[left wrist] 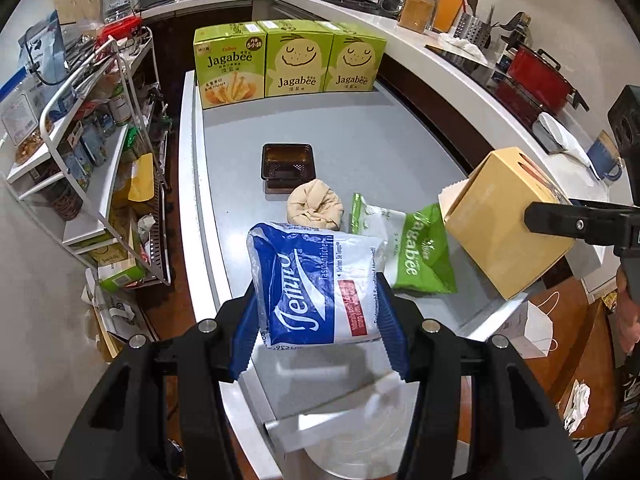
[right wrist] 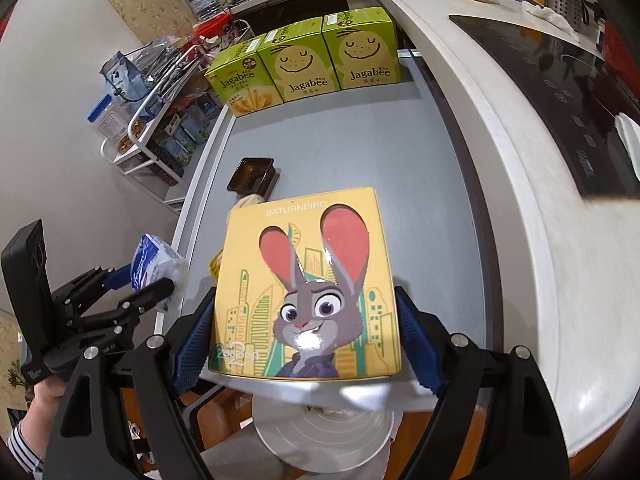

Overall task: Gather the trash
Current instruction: 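Carry the rabbit box and tissue pack with both tools over the white bin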

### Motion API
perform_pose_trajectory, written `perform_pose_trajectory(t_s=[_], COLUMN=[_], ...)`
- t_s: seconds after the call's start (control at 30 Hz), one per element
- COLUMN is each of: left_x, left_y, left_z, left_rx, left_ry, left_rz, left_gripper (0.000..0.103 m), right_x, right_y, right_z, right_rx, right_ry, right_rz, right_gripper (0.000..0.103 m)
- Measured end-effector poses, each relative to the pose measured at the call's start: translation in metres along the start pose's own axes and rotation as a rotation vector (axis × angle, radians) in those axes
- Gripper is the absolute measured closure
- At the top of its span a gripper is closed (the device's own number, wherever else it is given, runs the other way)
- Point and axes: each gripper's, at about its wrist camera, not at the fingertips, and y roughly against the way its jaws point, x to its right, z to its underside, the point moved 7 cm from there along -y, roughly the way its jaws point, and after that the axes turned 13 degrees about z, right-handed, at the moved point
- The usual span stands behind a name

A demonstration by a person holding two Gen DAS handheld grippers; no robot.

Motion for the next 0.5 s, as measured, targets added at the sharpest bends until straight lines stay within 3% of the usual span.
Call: perform_pose_trajectory(t_s=[0.5], left_x=[0.022], left_y=[0.028], left_z=[0.026], left_rx=[0.023], left_ry=[-0.009], left_rz=[-0.001], left_gripper=[0.049], right_x=[-0.006], right_y=[0.023], right_z=[0.041], right_rx=[-0.008], right_ry=[0.040], right_rz=[-0.031], right_gripper=[0.022])
